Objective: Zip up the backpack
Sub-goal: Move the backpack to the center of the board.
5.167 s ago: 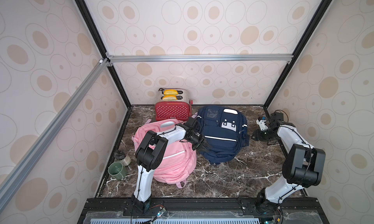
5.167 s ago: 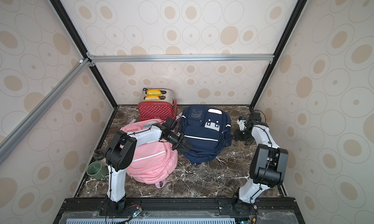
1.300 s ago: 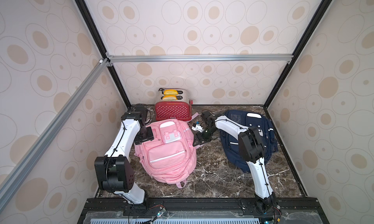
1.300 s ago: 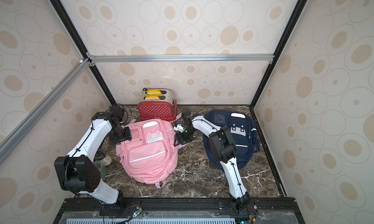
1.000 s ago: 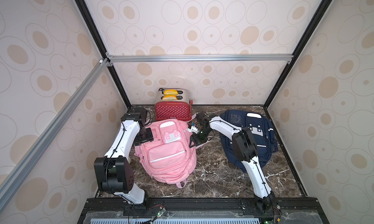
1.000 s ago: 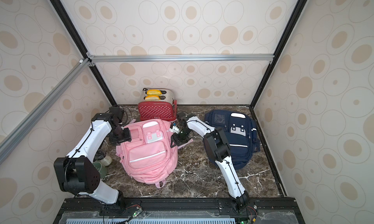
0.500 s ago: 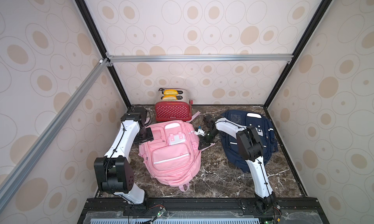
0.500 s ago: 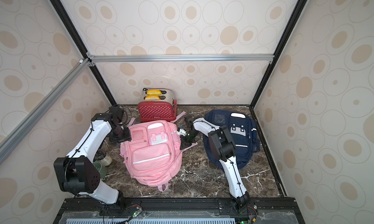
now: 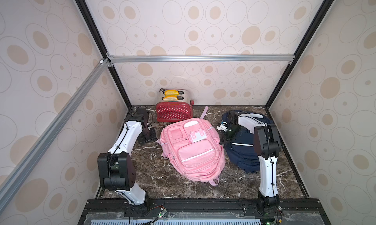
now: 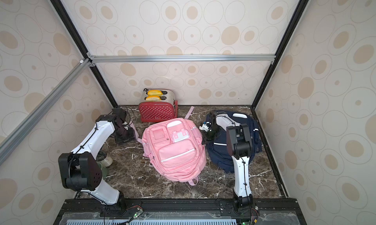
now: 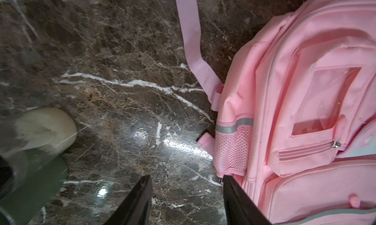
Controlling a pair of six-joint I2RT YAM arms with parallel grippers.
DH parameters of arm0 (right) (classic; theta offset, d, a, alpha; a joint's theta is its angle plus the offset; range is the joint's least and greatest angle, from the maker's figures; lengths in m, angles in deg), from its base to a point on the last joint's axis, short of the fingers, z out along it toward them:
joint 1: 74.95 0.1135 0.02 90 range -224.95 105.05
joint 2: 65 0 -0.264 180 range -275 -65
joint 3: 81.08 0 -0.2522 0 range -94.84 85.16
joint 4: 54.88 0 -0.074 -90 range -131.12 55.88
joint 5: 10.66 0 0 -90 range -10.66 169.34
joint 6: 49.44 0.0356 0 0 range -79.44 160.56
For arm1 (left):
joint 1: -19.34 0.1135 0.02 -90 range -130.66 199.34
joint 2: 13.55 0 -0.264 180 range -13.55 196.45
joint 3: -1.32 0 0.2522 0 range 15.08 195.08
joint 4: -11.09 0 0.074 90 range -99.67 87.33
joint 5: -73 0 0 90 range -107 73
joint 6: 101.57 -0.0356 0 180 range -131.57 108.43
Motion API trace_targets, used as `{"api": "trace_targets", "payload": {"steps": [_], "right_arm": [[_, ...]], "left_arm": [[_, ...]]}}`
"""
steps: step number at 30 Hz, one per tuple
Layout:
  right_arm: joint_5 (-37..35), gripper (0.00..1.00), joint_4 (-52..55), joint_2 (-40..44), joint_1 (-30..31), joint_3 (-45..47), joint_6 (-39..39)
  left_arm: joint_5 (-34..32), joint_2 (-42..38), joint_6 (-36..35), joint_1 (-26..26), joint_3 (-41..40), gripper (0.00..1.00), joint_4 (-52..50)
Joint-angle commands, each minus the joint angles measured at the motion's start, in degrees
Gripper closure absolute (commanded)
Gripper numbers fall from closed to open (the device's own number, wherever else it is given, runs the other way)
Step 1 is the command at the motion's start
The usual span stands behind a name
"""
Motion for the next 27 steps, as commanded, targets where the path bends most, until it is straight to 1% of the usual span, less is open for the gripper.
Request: {"api": "trace_targets", "payload": {"steps": [1,3,4,8,12,16,21,25,27], "right_arm": [[-3.35,0.78,-0.18,-0.52,0.12,-1.56,-1.60],[-4.62,0.58,0.01,0.23,0.13,-2.21,-1.52],[-4.84,0.54,0.28,0.80,0.13,-2.61,-1.69],[-5.65,0.45,1.33,4.15,0.12,-3.40,-0.80],[-4.58,0.44,1.37,9.48,0.11,-1.77,2.37],[-0.18,0.44,-1.24,16.01,0.81,3.24,6.17],[1.17,0.44,-2.93,22.41,4.88,8.24,9.18],[1.91,0.44,-4.09,24.58,7.83,11.62,11.53],[2.54,0.44,-5.49,25.46,8.64,13.53,13.19]], "left_arm": [[9.23,0.69,3.20,0.30,-2.34,0.44,6.74],[10.83,0.56,4.48,-0.05,-3.45,0.44,9.18],[11.32,0.55,4.60,-0.37,-3.74,0.44,9.85],[14.17,0.85,4.83,-0.96,-4.44,0.45,11.48],[17.08,1.89,6.33,-2.34,-6.19,0.47,14.17],[18.08,4.17,6.69,-4.21,-7.27,0.49,15.42],[19.29,5.99,6.62,-4.88,-7.55,0.53,15.77],[19.78,6.67,6.39,-4.95,-7.32,0.56,15.92],[20.31,7.90,6.29,-5.23,-7.25,0.59,15.93]]}}
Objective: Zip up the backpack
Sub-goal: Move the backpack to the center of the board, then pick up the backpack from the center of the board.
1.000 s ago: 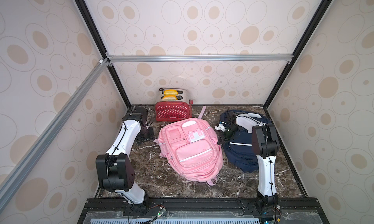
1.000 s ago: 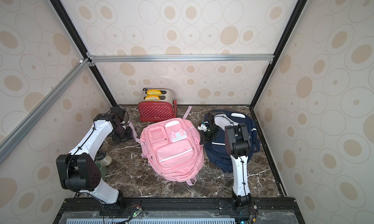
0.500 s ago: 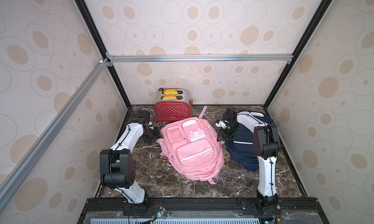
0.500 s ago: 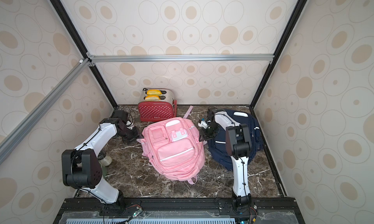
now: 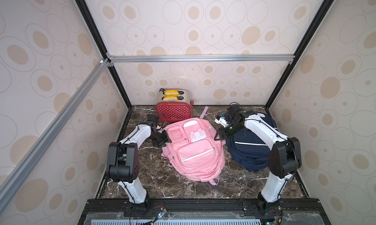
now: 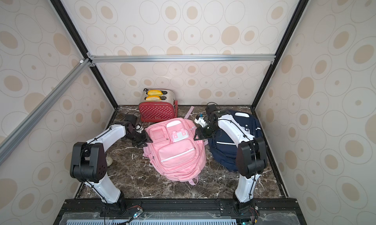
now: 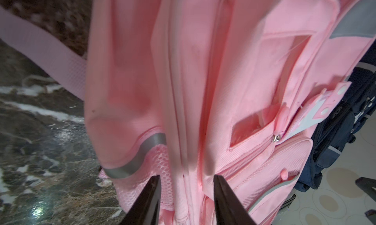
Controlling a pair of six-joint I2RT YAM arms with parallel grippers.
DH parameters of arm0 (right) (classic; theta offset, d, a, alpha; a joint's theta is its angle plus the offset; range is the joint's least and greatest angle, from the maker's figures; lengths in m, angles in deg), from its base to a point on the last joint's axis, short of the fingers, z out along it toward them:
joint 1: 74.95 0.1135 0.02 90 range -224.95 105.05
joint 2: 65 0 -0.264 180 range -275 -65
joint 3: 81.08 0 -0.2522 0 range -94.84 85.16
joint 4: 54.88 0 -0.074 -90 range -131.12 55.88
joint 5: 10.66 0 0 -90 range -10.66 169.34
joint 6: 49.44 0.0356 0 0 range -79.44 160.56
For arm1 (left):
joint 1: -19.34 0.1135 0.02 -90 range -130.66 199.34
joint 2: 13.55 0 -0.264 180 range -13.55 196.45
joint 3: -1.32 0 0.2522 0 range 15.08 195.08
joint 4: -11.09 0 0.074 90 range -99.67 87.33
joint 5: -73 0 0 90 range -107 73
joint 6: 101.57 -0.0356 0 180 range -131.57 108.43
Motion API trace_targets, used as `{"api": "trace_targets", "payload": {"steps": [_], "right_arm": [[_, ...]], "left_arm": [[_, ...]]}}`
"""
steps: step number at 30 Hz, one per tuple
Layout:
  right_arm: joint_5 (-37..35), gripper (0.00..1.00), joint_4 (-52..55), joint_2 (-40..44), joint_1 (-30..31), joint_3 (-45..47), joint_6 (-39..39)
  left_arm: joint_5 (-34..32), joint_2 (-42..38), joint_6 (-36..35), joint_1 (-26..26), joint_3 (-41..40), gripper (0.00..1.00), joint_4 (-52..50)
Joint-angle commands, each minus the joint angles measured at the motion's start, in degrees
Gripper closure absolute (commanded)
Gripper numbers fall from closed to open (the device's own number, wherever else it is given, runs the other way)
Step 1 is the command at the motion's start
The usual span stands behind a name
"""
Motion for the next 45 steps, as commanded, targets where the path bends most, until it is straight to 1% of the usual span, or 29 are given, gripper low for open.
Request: {"api": "trace_targets", "payload": {"steps": [1,5,6,8,9,10,12,15,17,20,24,27,30,36,41,43,45], "right_arm": [[1.86,0.44,-1.84,1.76,0.92,3.04,4.13],[2.92,0.44,-2.47,3.48,3.40,3.77,5.56],[3.00,0.44,-2.30,3.99,4.18,3.74,5.78],[3.51,0.44,-2.41,4.81,5.65,3.85,6.63],[4.40,0.44,-2.63,5.08,6.58,3.80,7.33],[5.72,0.44,-3.18,5.21,7.31,3.78,8.16],[9.74,0.44,-5.30,5.17,9.58,3.78,10.64],[15.55,0.42,-10.52,4.20,12.52,4.37,15.88],[16.92,0.41,-13.46,3.99,14.70,4.38,17.69],[15.32,0.40,-15.77,4.29,17.67,4.87,17.14],[15.27,0.40,-22.94,4.39,19.94,8.61,19.85],[12.86,0.40,-24.82,3.70,21.97,9.80,19.95],[12.04,0.40,-26.64,2.77,23.88,9.98,20.61],[8.90,0.41,-25.89,2.96,27.73,8.01,21.11],[12.65,0.41,-22.30,4.13,28.28,7.96,20.45],[12.99,0.40,-19.20,5.22,28.39,7.57,19.92],[12.17,0.39,-18.45,6.66,28.65,7.56,20.60]], "left_arm": [[1.47,2.09,0.04,-0.46,0.40,0.61,0.22],[2.19,3.96,0.50,-1.26,-0.25,0.77,1.14],[2.27,4.21,0.59,-1.42,-0.46,0.80,1.54],[2.43,4.42,0.46,-1.43,-0.80,0.81,1.65],[2.40,4.68,0.31,-1.44,-0.75,0.83,1.79],[2.32,4.85,0.18,-1.41,-0.66,0.87,1.78],[2.83,4.90,0.20,-1.42,-0.66,1.00,1.95],[6.67,3.66,2.11,-1.44,-0.78,1.00,3.02],[8.08,1.69,3.61,-1.65,-1.27,1.00,3.59],[9.46,-1.53,4.59,-1.84,-2.06,1.00,3.60],[10.89,-3.79,5.67,-1.98,-3.50,1.00,3.60],[12.32,-5.14,7.26,-1.93,-4.52,1.00,3.55],[13.66,-6.75,9.28,-2.02,-5.08,1.00,3.57],[15.45,-9.89,12.95,-2.14,-3.98,1.00,2.78],[15.76,-11.87,16.91,-2.36,-3.36,1.00,4.05],[15.88,-12.60,19.17,-2.43,-3.37,1.00,5.45],[15.84,-13.36,21.27,-2.73,-3.70,1.00,7.91]]}}
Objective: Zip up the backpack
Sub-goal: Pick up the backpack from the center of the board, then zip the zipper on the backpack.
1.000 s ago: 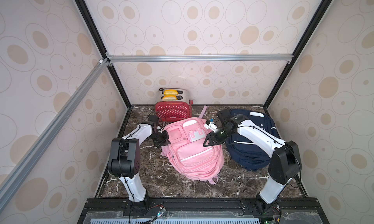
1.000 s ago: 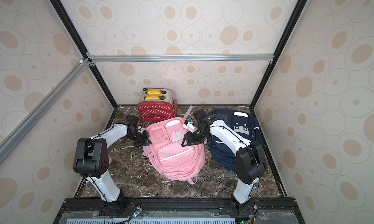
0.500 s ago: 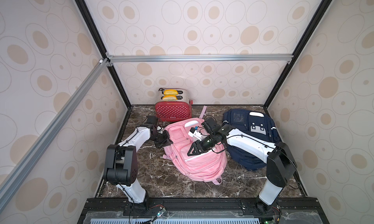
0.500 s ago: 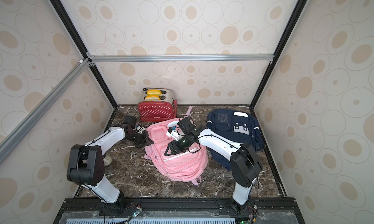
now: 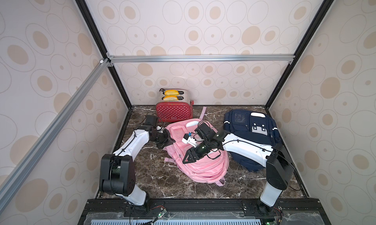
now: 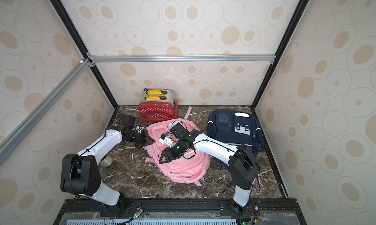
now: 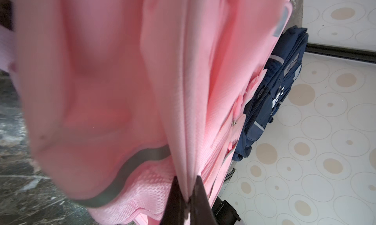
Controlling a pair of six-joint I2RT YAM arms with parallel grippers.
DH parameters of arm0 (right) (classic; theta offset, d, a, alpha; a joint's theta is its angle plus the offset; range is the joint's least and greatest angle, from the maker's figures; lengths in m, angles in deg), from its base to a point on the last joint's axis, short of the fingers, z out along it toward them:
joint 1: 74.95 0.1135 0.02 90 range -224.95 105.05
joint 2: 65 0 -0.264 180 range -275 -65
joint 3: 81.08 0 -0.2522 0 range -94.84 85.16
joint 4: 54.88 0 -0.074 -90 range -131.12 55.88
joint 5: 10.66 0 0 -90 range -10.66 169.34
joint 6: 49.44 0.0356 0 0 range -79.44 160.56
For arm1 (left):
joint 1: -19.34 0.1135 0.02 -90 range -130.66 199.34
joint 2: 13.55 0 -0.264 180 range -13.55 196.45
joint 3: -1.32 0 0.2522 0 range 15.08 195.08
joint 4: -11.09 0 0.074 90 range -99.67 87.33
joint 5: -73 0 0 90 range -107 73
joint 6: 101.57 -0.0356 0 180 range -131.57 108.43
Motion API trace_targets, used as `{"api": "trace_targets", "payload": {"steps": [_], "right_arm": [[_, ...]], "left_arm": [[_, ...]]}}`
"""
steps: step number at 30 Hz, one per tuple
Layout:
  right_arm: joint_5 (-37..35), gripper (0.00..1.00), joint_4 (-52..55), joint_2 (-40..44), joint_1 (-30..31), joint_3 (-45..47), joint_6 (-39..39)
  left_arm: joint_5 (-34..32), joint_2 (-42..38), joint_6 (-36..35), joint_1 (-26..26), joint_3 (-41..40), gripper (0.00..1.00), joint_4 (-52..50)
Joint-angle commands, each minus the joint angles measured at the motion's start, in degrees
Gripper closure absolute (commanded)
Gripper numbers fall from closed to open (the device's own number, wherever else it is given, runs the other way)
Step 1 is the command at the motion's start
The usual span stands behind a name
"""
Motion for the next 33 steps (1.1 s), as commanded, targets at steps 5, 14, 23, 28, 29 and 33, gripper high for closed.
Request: {"api": "trace_targets", "payload": {"steps": [5,14,23,28,29,33], "right_arm": [[-0.52,0.36,-0.50,5.39,2.22,0.78,4.73],[-4.83,0.36,-2.12,7.09,4.85,0.50,5.92],[-11.34,0.38,-4.35,2.67,4.84,0.99,5.94],[-16.24,0.38,-8.60,2.29,4.82,2.17,8.41],[-17.48,0.38,-9.05,2.28,4.90,2.38,8.62],[-21.60,0.36,-13.17,3.08,4.68,4.89,9.70]], "left_arm": [[2.38,-4.45,7.92,-0.81,1.25,1.00,5.74],[1.73,-4.30,12.08,-1.84,1.36,1.00,9.36],[3.06,-4.96,16.08,-2.90,2.26,1.00,12.42],[3.93,-6.65,19.26,-2.93,0.52,1.00,15.20],[4.05,-6.85,19.64,-2.97,0.38,1.00,15.51],[4.64,-7.56,20.58,-2.95,0.36,1.00,16.07]]}}
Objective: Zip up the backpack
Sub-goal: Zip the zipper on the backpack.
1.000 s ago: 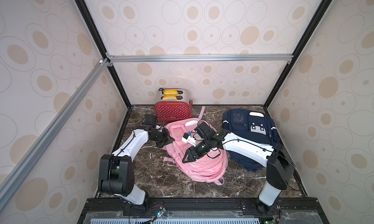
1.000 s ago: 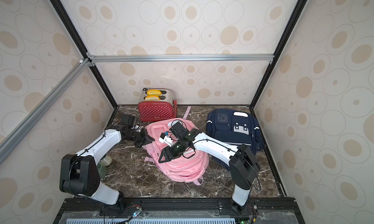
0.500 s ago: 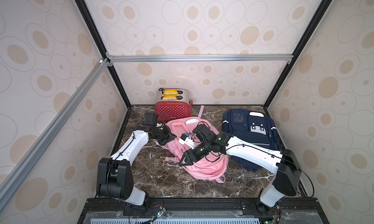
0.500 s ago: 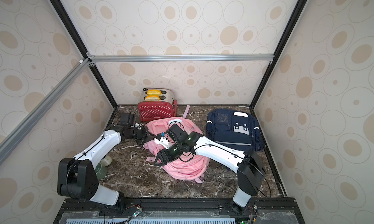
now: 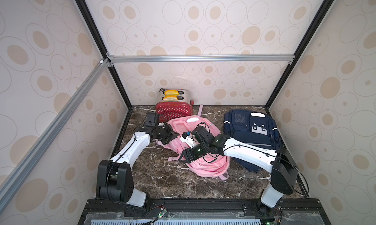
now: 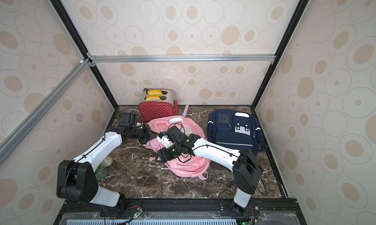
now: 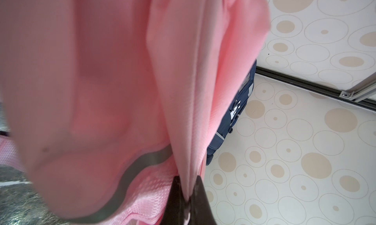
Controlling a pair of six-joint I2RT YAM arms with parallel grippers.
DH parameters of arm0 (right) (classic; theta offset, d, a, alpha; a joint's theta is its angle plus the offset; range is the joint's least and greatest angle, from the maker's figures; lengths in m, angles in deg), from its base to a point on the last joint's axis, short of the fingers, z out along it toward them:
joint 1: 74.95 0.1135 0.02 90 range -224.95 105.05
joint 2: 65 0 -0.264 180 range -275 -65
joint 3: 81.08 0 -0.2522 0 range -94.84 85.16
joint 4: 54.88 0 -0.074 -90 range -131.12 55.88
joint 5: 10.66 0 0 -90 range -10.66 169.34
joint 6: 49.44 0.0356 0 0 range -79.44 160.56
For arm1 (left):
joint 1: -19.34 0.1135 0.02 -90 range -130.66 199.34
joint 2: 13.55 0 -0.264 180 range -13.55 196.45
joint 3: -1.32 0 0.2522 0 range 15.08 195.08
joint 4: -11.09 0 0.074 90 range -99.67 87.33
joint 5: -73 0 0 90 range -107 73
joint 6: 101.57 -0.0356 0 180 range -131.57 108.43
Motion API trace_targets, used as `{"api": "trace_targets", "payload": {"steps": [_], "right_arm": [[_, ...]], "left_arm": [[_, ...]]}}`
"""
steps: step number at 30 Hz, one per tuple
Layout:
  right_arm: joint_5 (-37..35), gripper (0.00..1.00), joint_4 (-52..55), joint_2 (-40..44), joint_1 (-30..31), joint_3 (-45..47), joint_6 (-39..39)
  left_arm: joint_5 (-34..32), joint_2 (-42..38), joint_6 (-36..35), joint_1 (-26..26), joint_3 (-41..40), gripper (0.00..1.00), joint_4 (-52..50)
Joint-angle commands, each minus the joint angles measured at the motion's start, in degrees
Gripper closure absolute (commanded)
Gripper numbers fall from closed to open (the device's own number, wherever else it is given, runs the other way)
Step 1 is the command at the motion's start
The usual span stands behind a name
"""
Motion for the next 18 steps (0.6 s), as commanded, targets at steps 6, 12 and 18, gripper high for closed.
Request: {"api": "trace_targets", "payload": {"steps": [6,12,18], "right_arm": [[-11.60,0.34,-0.89,-1.15,-0.45,0.17,3.34],[-18.20,0.32,-1.99,1.31,-1.33,3.00,4.94],[-26.61,0.30,-1.38,6.58,-1.79,7.10,5.93]], "left_arm": [[4.13,-5.03,4.70,-0.23,0.89,1.00,5.50],[5.47,-6.54,8.91,-0.21,-0.86,1.00,8.93],[5.98,-8.65,13.11,-0.23,-2.11,1.00,11.47]]}}
